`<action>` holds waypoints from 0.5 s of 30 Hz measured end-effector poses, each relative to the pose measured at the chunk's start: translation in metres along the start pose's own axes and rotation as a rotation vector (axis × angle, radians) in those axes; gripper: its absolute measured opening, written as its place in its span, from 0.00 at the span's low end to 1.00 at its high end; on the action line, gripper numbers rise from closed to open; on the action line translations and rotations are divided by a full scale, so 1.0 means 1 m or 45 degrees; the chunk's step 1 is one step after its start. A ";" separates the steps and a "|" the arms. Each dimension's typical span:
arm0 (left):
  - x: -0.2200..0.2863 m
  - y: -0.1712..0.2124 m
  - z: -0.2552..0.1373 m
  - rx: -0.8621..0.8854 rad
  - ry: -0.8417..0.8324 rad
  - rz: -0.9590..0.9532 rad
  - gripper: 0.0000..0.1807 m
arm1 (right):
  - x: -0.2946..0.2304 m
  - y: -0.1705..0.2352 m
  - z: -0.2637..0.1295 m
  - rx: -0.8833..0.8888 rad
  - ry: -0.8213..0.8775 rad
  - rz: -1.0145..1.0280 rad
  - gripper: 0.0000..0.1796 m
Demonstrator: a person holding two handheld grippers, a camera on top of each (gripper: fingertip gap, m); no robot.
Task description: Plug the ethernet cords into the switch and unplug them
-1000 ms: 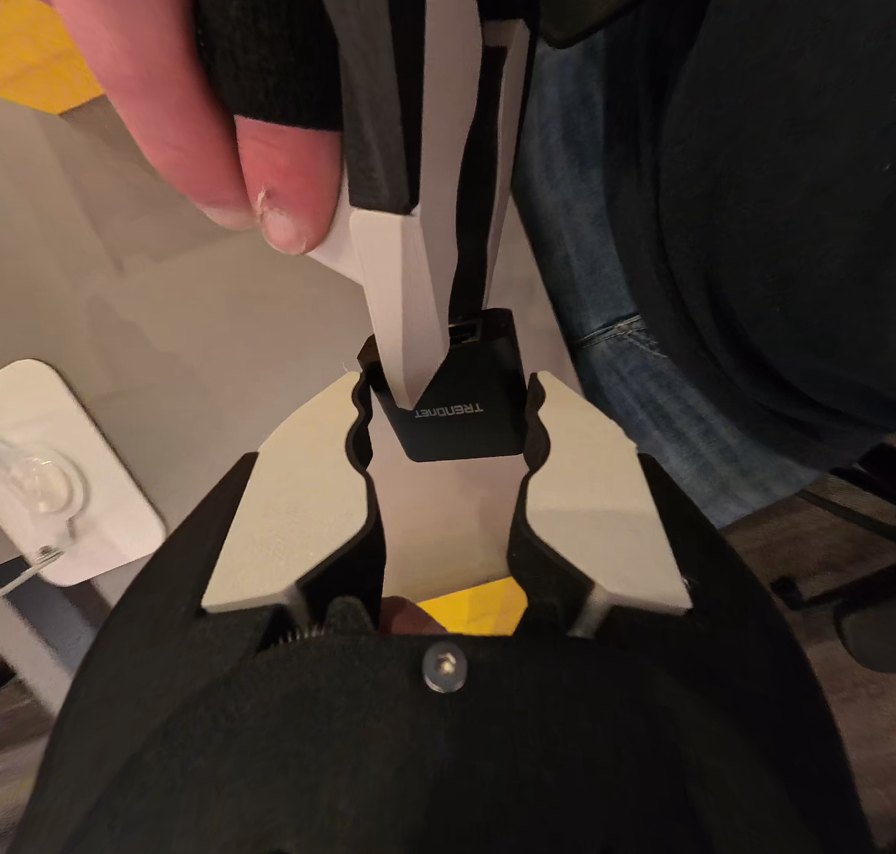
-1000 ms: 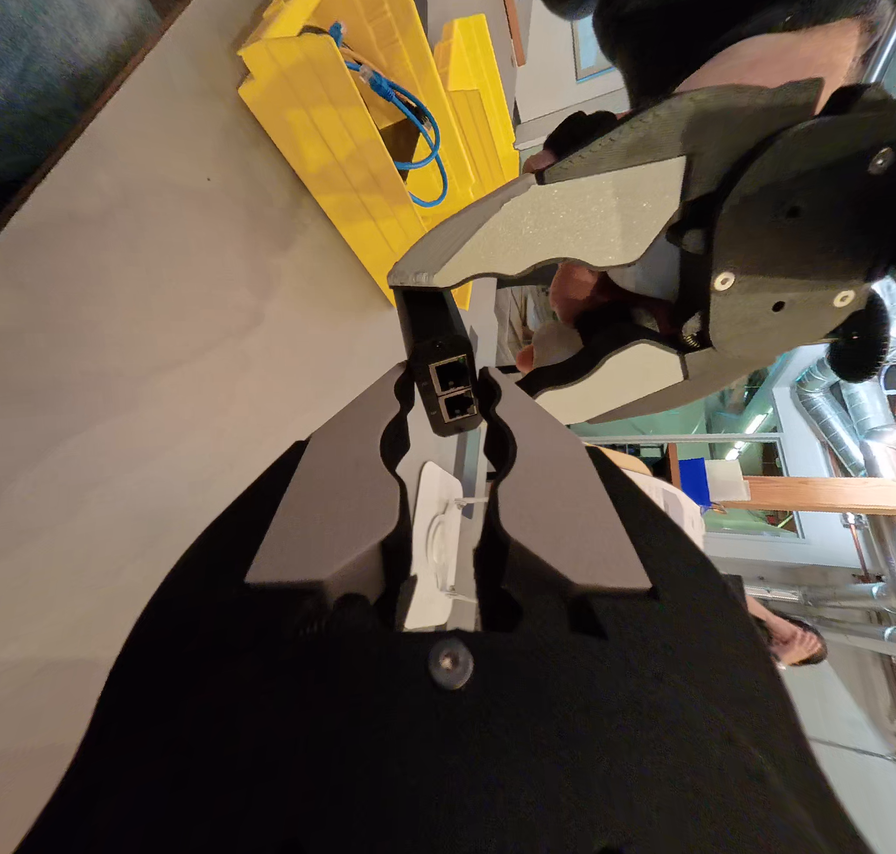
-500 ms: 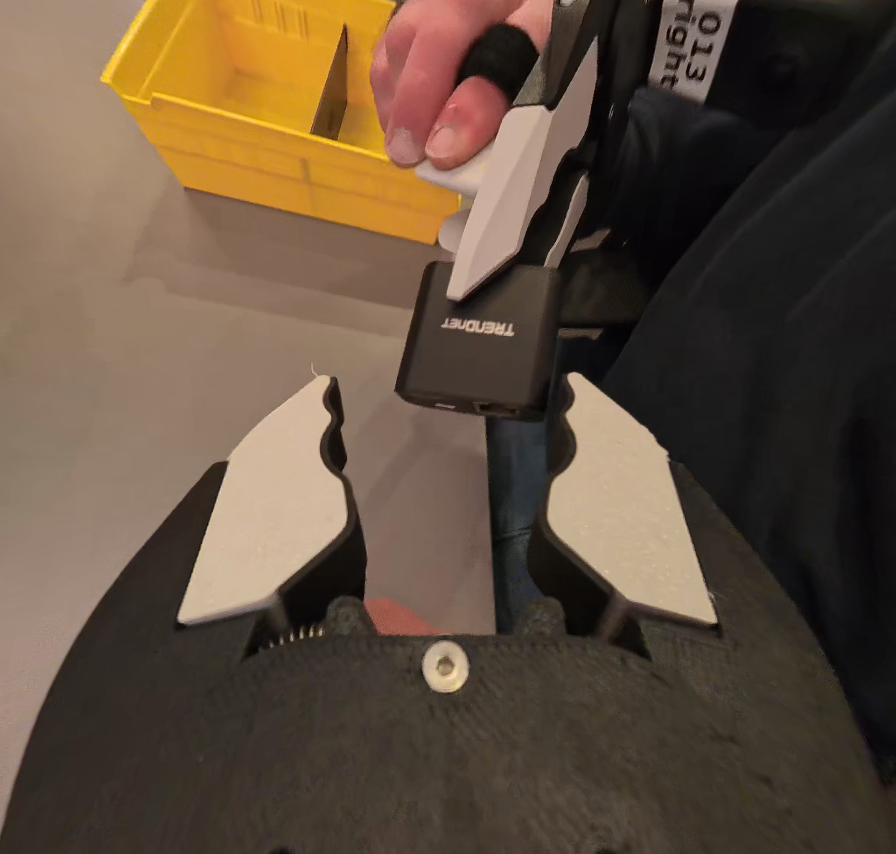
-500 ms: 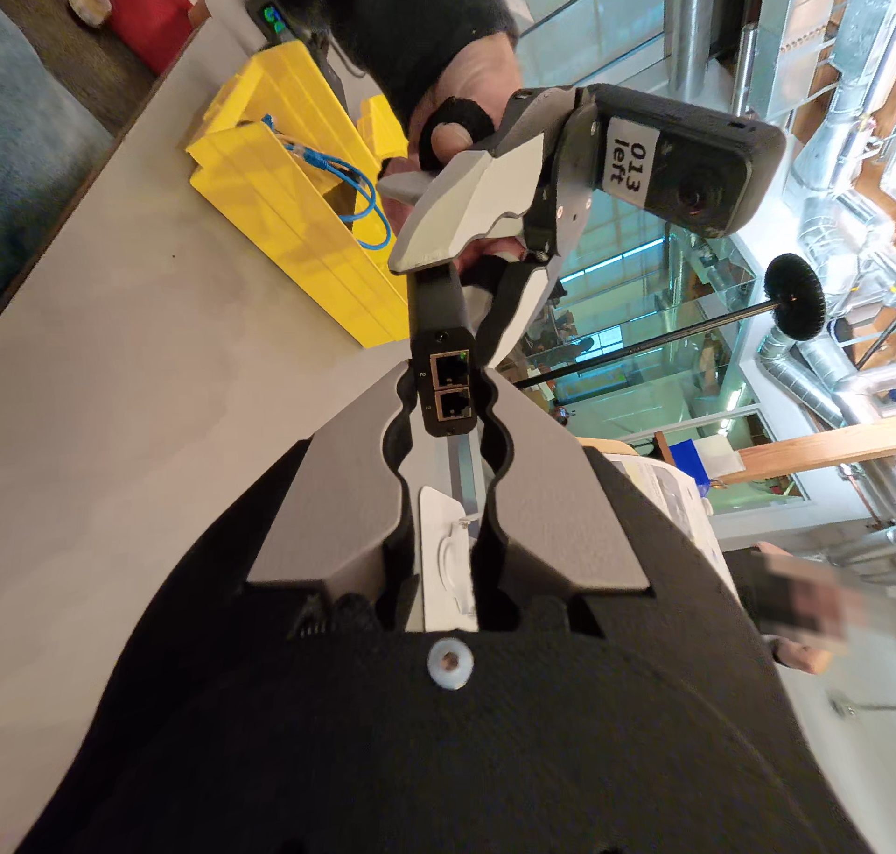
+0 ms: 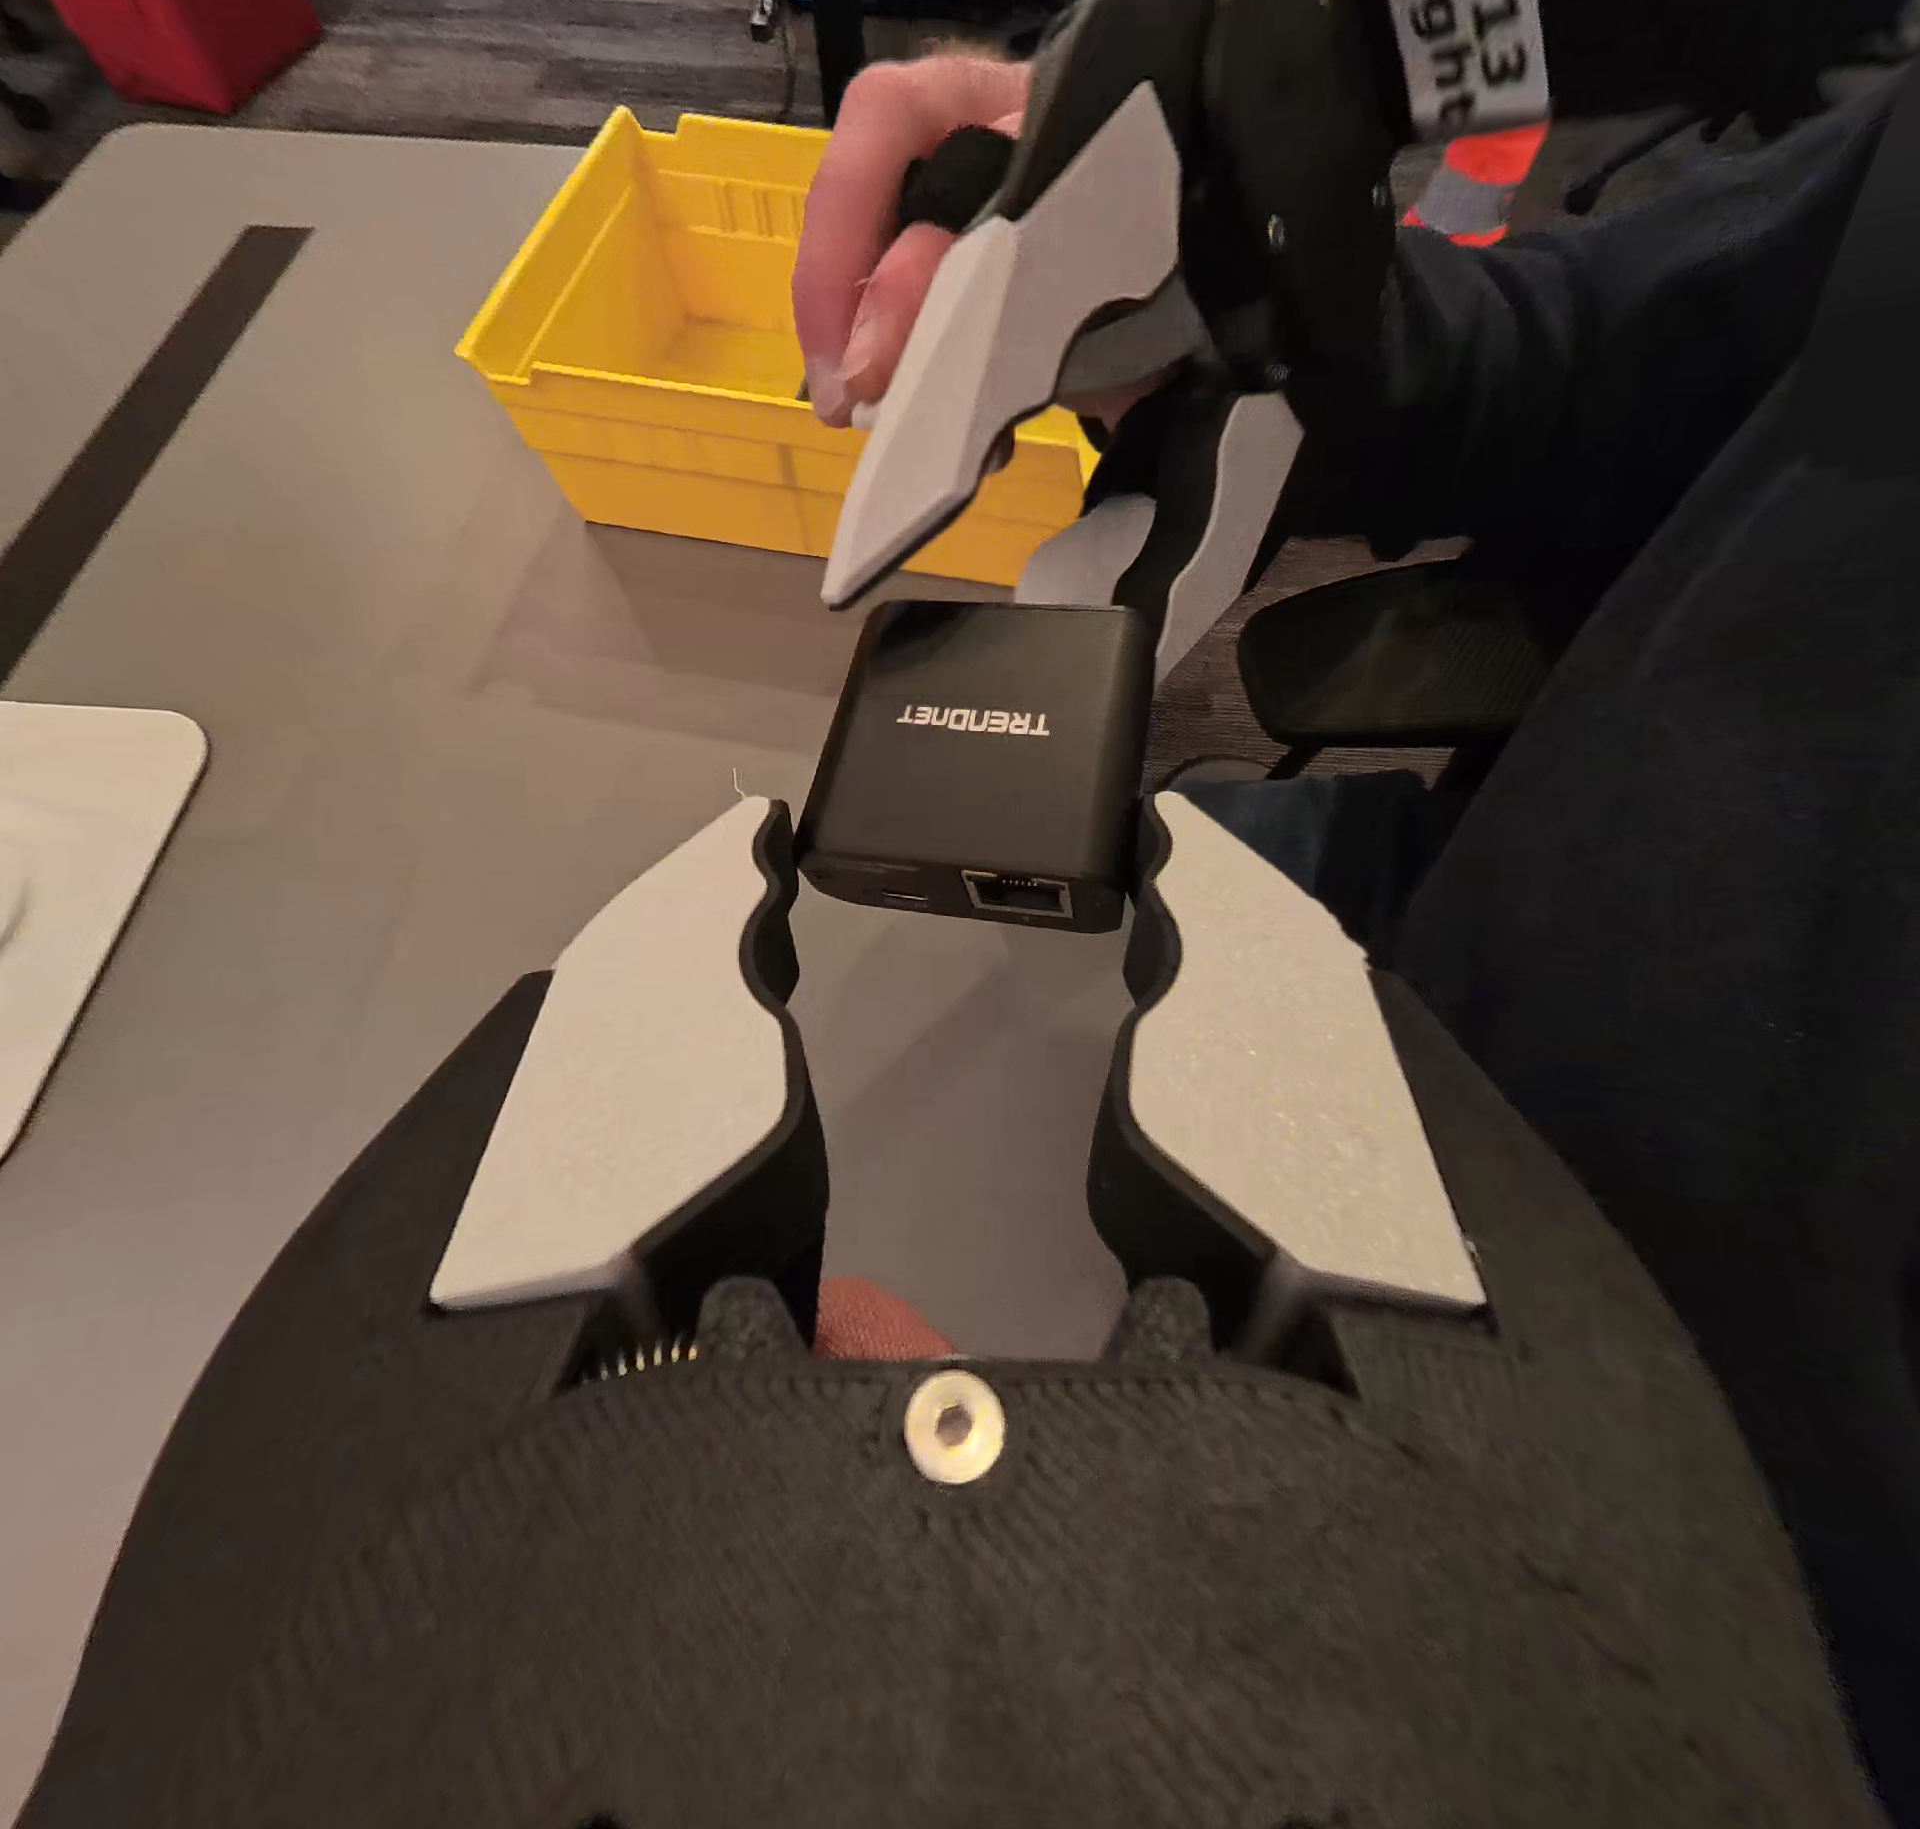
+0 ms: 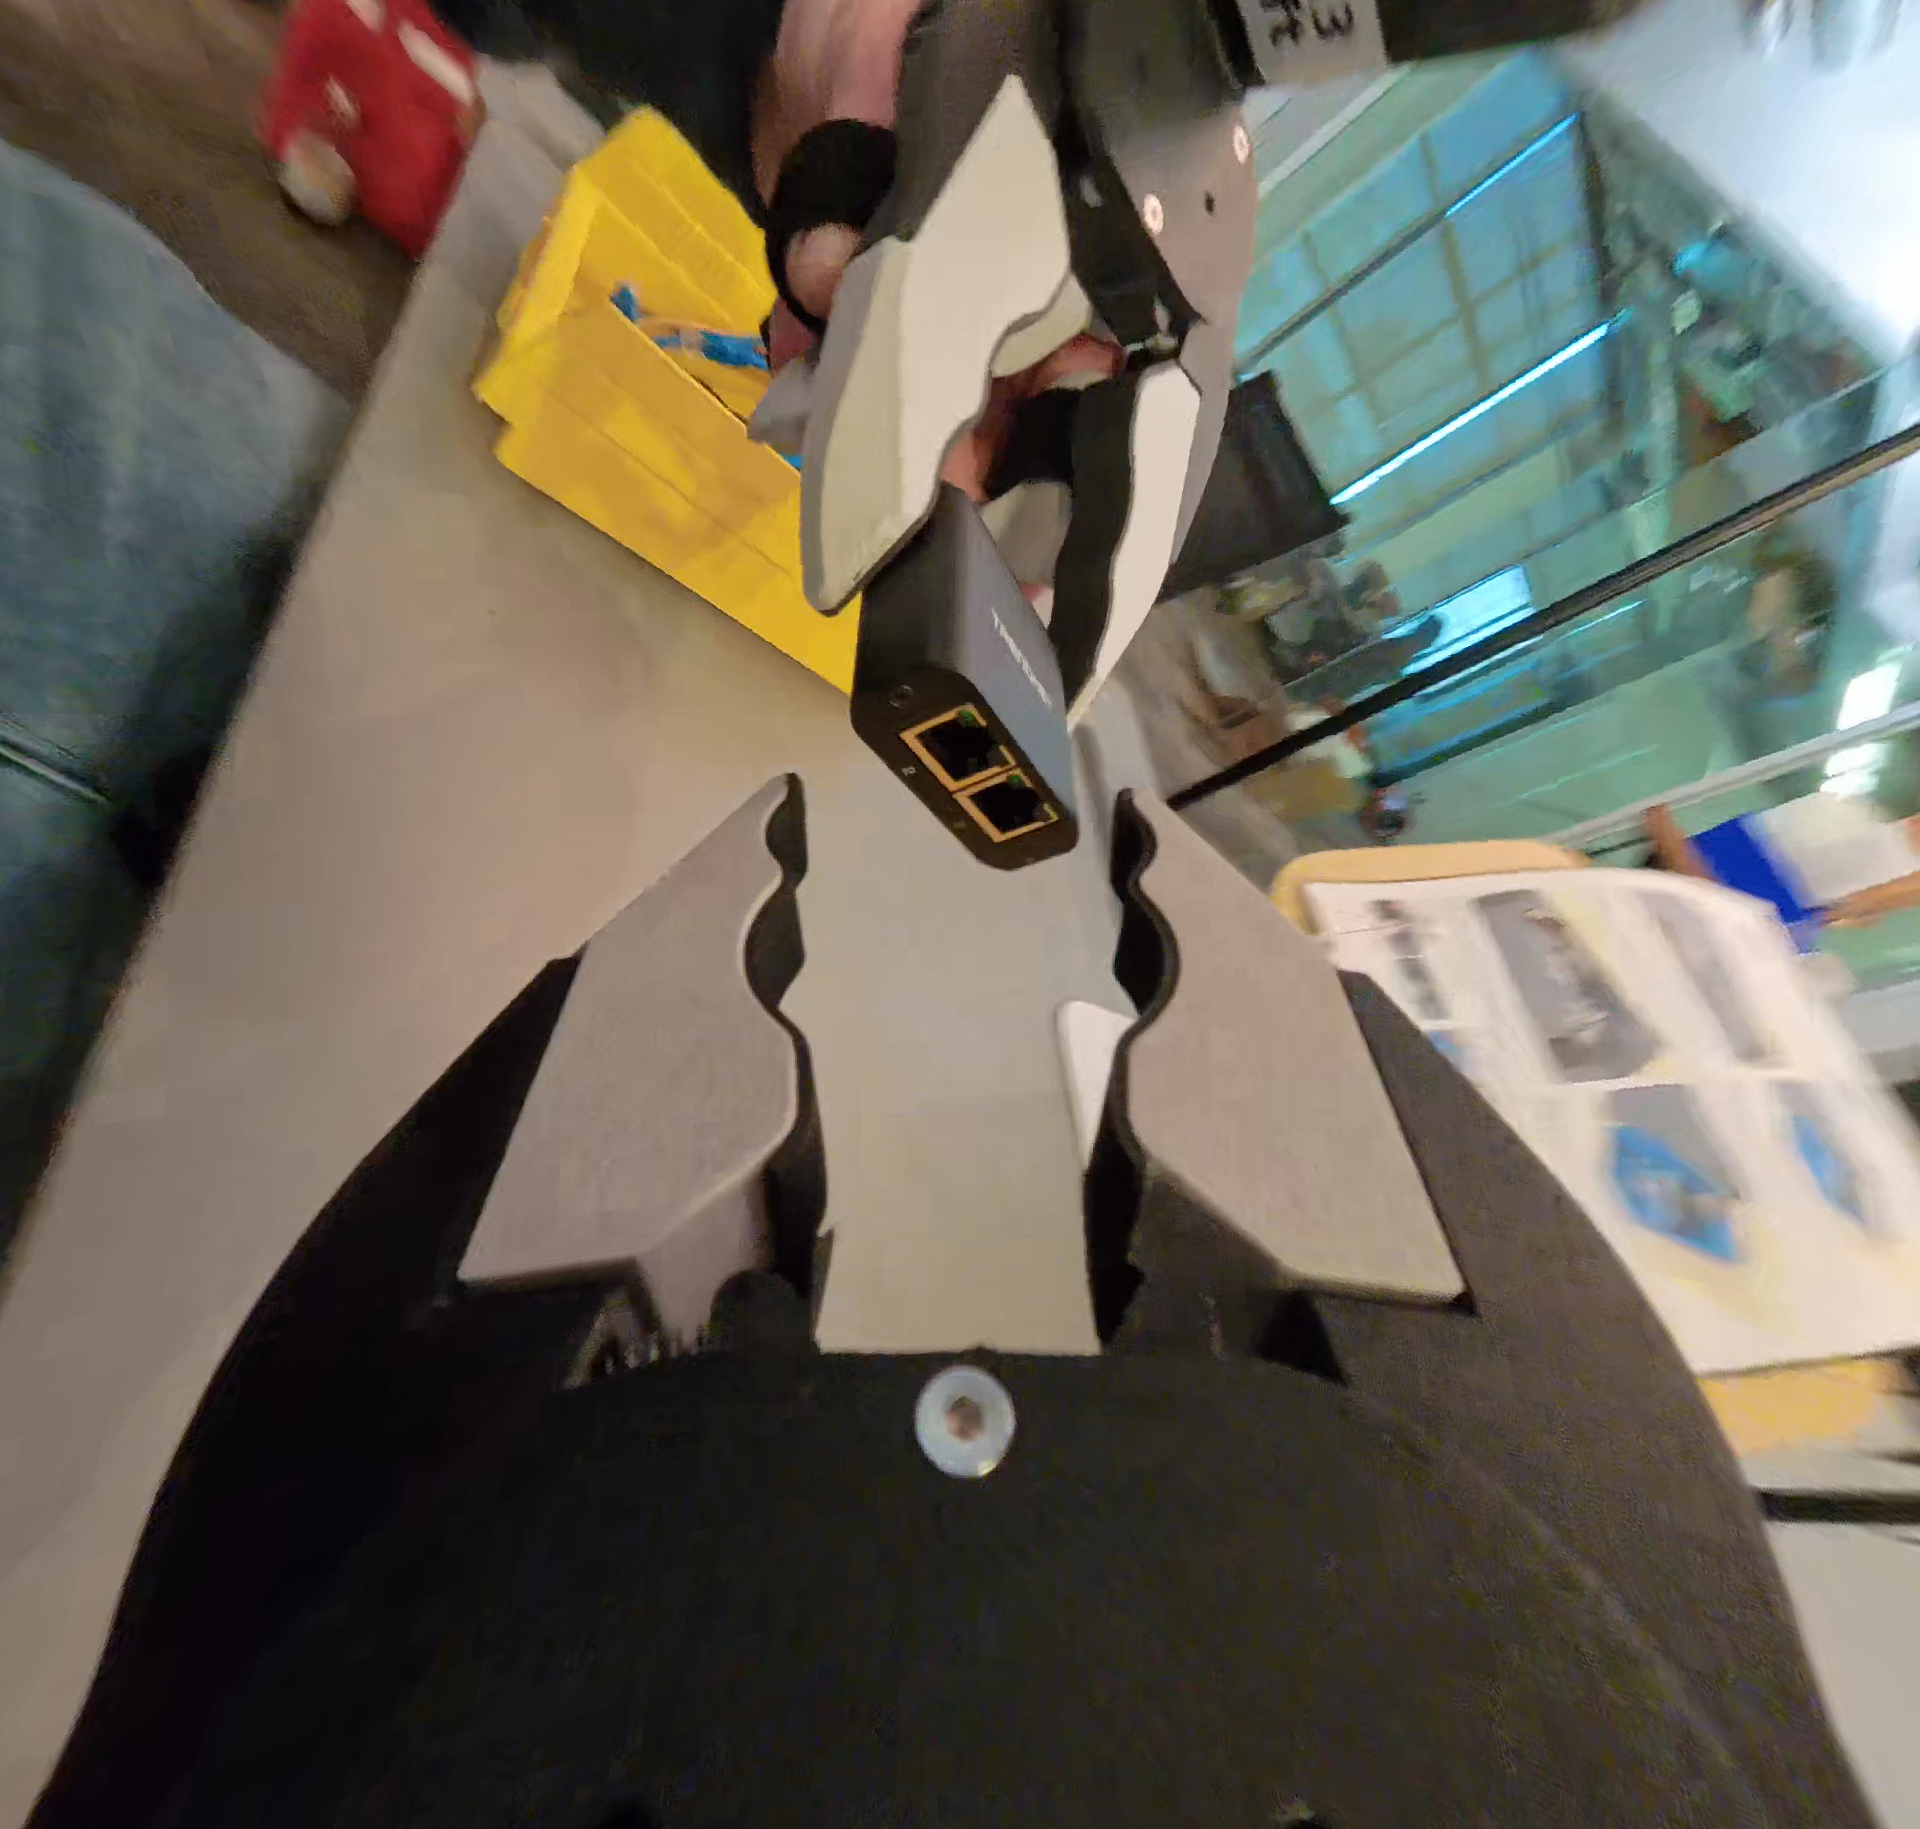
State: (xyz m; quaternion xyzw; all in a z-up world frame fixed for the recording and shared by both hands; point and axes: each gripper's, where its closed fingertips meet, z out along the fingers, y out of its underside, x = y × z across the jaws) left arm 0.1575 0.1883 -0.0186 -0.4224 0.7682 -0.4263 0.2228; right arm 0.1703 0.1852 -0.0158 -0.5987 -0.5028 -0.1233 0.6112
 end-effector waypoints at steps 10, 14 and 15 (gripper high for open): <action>0.000 -0.012 0.010 0.022 -0.159 0.199 0.34 | -0.005 -0.005 -0.003 0.306 -0.296 0.922 0.33; 0.003 -0.014 0.012 0.008 -0.191 0.268 0.34 | -0.007 -0.011 -0.001 0.379 -0.309 0.983 0.34; 0.002 -0.015 0.011 0.015 -0.198 0.261 0.34 | -0.005 -0.011 -0.001 0.396 -0.285 0.985 0.34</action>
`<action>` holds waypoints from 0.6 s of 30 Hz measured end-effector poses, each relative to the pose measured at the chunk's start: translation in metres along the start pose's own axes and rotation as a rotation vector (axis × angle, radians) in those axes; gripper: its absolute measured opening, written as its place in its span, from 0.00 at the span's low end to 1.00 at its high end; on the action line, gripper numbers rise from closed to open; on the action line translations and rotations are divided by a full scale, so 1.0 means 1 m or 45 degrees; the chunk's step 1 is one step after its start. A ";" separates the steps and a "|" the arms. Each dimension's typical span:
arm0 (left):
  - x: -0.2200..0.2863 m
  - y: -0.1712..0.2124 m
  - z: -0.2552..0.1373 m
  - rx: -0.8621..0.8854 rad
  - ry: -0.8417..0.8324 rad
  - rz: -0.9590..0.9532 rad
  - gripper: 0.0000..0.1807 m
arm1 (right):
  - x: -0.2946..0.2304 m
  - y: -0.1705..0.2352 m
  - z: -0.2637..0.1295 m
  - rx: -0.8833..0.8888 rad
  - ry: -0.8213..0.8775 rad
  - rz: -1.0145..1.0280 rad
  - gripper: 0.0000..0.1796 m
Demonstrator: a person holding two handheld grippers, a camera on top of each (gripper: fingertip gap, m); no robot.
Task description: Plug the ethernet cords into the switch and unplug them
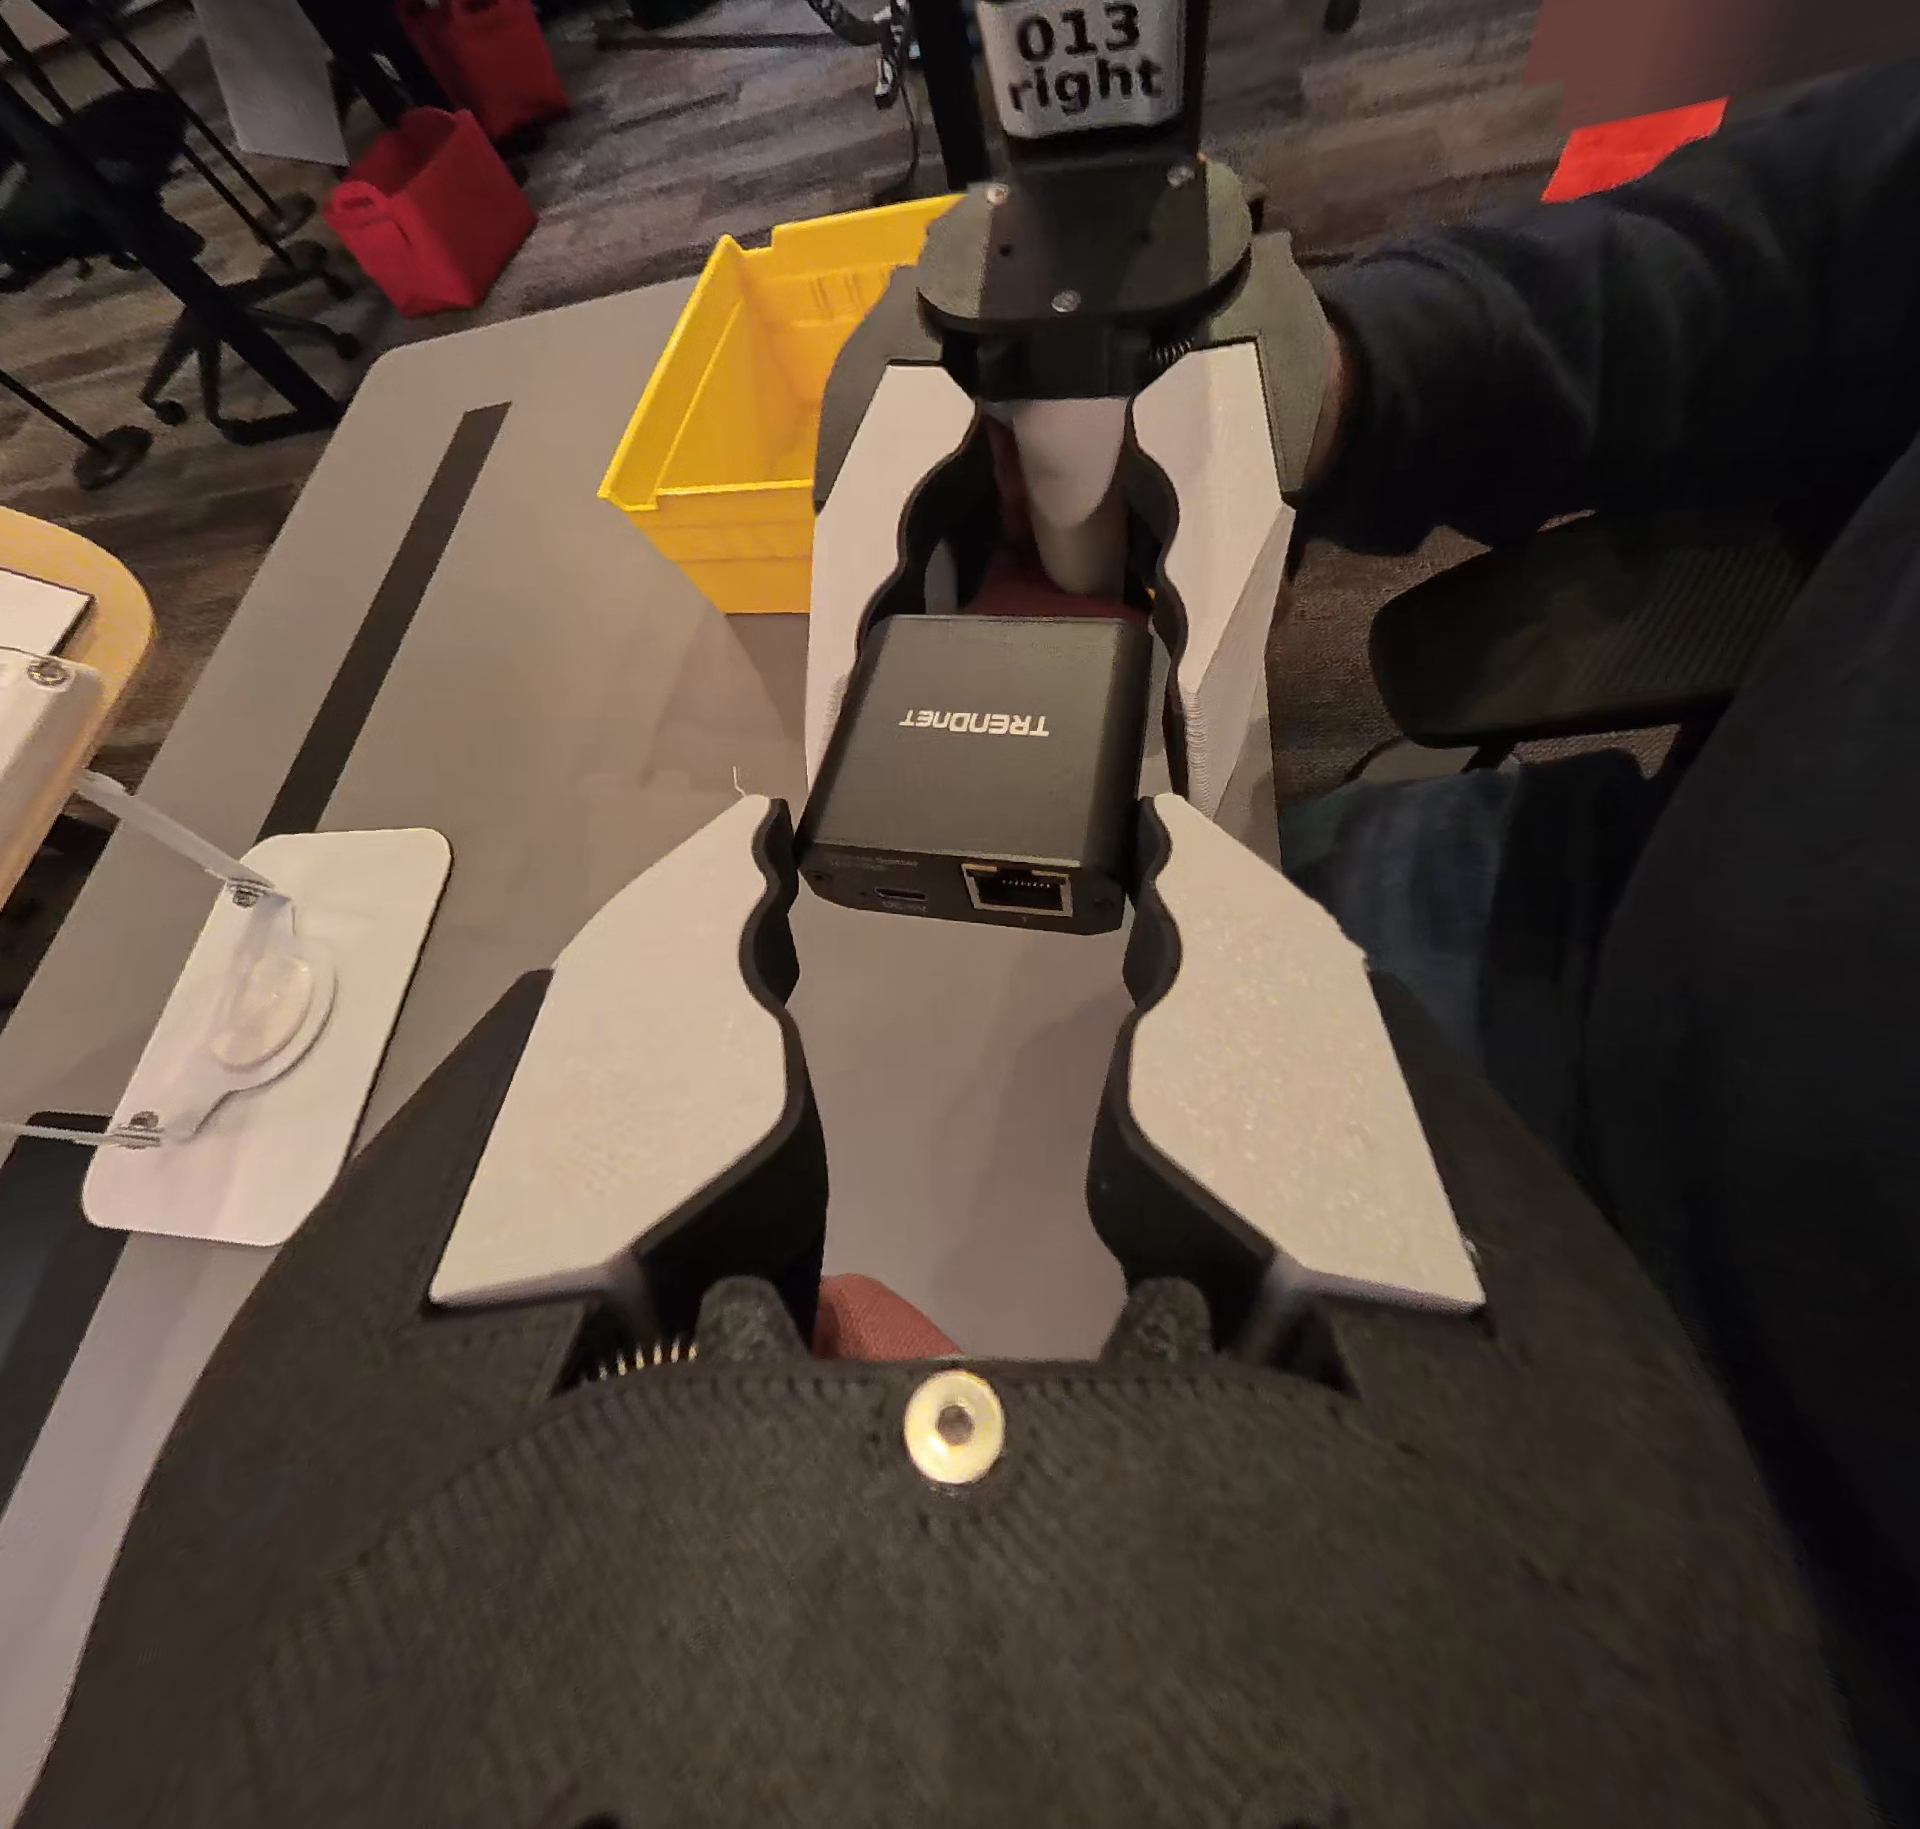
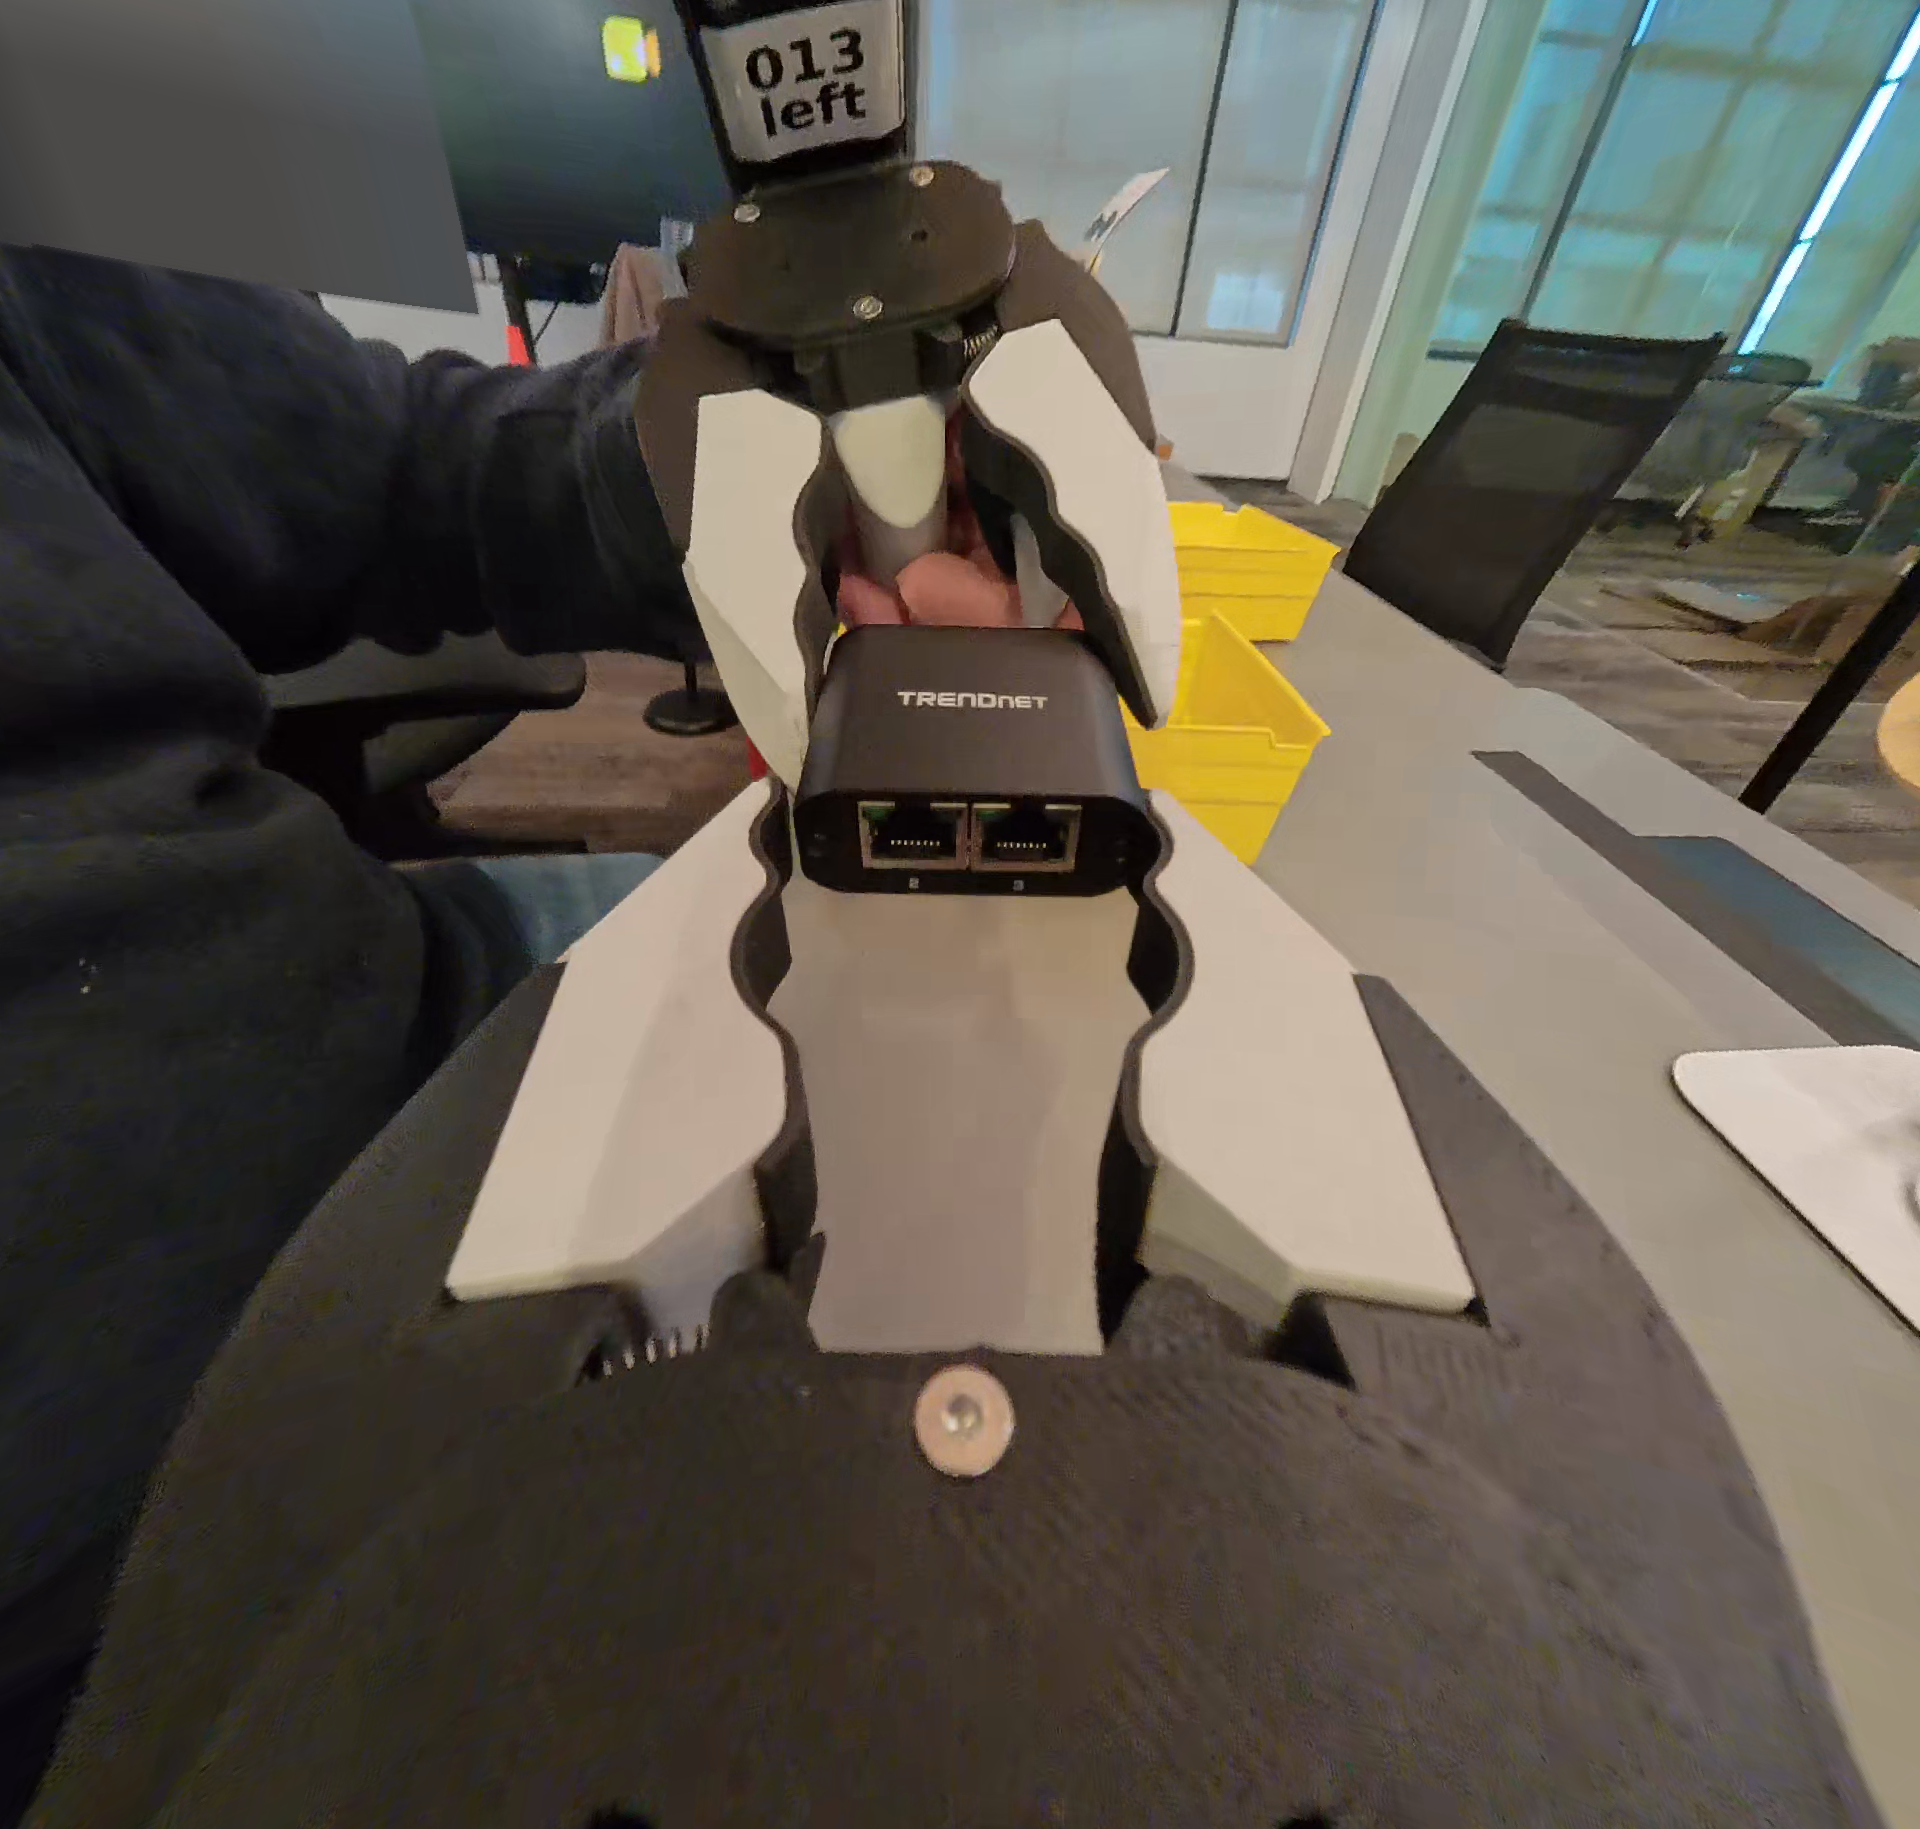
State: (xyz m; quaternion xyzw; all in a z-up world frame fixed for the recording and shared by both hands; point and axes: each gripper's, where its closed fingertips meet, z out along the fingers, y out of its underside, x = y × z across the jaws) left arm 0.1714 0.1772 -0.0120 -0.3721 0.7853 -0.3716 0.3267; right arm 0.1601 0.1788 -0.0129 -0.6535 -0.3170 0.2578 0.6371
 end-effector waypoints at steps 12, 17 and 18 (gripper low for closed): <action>0.001 -0.005 -0.001 0.031 0.015 -0.006 0.34 | 0.000 -0.007 -0.005 0.045 0.024 -0.037 0.34; 0.006 -0.004 0.004 -0.004 0.017 0.027 0.34 | -0.005 -0.012 -0.004 0.091 -0.010 -0.005 0.36; 0.006 -0.003 0.005 -0.007 0.010 0.033 0.34 | -0.006 -0.012 -0.003 0.090 -0.015 -0.005 0.36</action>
